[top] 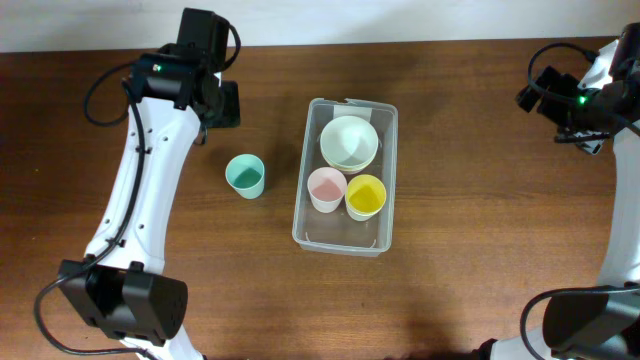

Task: Pack container
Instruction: 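Return the left gripper to the teal cup and grasp it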

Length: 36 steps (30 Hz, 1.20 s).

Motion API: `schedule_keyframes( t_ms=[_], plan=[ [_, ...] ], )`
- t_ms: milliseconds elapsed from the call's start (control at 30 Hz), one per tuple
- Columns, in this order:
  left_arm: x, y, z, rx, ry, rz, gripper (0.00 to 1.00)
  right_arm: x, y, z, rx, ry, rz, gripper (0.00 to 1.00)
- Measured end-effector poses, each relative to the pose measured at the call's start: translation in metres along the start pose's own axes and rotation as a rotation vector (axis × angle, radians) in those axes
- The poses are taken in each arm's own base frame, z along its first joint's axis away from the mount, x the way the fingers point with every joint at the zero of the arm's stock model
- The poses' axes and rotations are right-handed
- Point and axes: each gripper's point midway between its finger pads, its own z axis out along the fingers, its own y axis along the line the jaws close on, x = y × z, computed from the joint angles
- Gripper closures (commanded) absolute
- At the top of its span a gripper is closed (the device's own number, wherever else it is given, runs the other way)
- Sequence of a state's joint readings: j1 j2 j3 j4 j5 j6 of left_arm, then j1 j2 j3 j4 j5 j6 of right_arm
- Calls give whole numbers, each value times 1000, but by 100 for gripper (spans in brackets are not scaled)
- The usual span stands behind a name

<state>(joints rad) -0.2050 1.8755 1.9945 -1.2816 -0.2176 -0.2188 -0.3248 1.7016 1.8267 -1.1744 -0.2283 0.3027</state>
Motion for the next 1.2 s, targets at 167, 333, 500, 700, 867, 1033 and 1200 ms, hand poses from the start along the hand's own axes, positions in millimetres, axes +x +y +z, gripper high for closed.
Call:
schedule_keyframes(
  t_ms=[167,333,500,700,867,1033,1200],
  plan=[
    [20,-2,-1,23,83,28,52,0,0,0,0,0,0,1],
    [28,-14,-2,96,117,90,52,0,0,0,0,0,0,1],
    [33,-19,-4,129,137,120,52,0,0,0,0,0,0,1],
    [45,-22,9,136,175,132,52,0,0,0,0,0,0,1],
    [65,-19,33,108,236,149,52,0,0,0,0,0,0,1],
    [72,-12,59,75,239,136,52,0,0,0,0,0,0,1],
    [81,-1,87,75,259,96,53,0,0,0,0,0,0,1]
  ],
)
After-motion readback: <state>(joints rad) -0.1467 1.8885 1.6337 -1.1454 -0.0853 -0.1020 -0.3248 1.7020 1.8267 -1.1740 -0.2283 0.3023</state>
